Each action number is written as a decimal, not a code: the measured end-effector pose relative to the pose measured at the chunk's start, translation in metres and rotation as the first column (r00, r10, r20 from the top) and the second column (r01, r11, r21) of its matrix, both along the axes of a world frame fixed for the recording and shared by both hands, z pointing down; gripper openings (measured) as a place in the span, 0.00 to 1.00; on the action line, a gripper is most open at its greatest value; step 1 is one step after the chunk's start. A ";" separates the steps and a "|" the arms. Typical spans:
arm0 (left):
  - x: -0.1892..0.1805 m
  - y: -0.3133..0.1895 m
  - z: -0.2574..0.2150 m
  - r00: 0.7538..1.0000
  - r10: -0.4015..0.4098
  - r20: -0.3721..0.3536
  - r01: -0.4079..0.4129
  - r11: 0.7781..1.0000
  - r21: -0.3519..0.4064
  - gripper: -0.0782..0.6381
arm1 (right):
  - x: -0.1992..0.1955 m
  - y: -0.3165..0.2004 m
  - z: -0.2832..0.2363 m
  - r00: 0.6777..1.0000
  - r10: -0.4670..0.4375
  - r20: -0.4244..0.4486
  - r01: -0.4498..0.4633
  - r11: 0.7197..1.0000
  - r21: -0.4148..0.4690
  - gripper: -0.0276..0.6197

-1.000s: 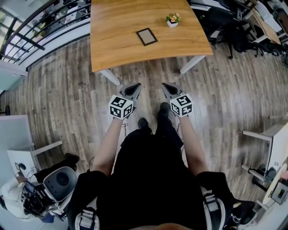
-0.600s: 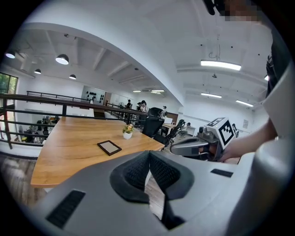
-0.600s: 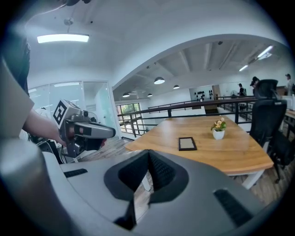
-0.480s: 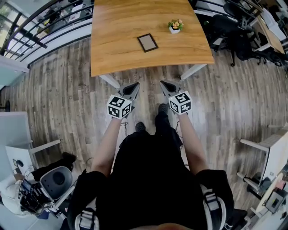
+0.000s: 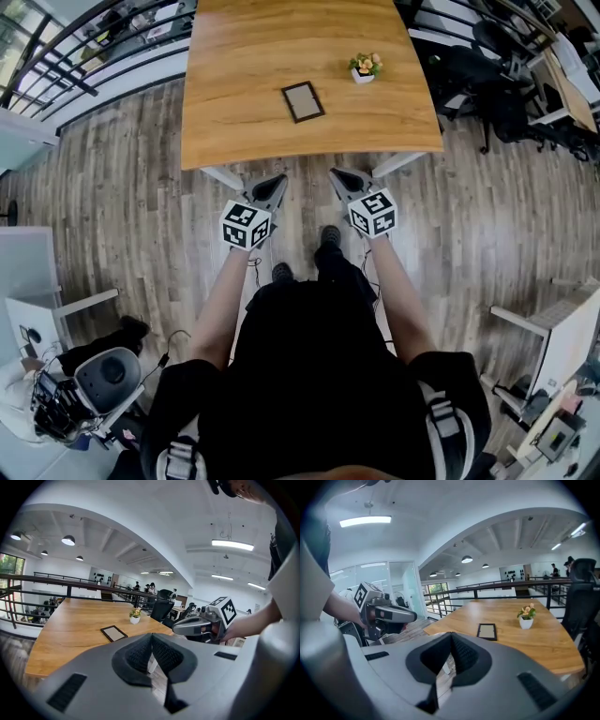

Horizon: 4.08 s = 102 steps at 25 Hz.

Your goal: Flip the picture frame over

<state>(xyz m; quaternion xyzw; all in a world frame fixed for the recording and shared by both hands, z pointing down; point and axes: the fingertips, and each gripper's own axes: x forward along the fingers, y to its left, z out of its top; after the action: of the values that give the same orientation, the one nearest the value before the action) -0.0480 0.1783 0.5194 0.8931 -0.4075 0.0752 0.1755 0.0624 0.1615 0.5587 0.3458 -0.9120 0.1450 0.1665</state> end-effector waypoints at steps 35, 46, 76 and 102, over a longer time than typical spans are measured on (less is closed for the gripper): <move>0.062 -0.082 0.002 0.970 -0.244 0.018 0.244 0.969 -0.024 0.14 | 0.059 -0.104 0.018 0.976 -0.217 0.004 0.217 0.975 -0.038 0.05; 0.064 -0.096 0.003 0.965 -0.262 0.025 0.263 0.964 -0.031 0.14 | 0.062 -0.116 0.022 0.974 -0.227 0.015 0.227 0.972 -0.056 0.05; 0.020 -0.206 0.034 0.975 -0.220 -0.030 0.217 0.973 -0.076 0.14 | 0.024 -0.210 0.052 0.984 -0.177 -0.031 0.172 0.978 -0.117 0.05; -0.004 -0.280 0.099 1.000 0.024 0.009 -0.021 0.975 -0.219 0.14 | -0.027 -0.291 0.091 0.998 -0.020 -0.054 0.008 0.978 -0.207 0.05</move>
<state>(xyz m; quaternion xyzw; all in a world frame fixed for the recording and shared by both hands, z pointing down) -0.0523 -0.1013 0.6181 0.8724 -0.3875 0.1270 0.2695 0.0359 -0.1292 0.6494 0.3239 -0.8894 0.2283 0.2280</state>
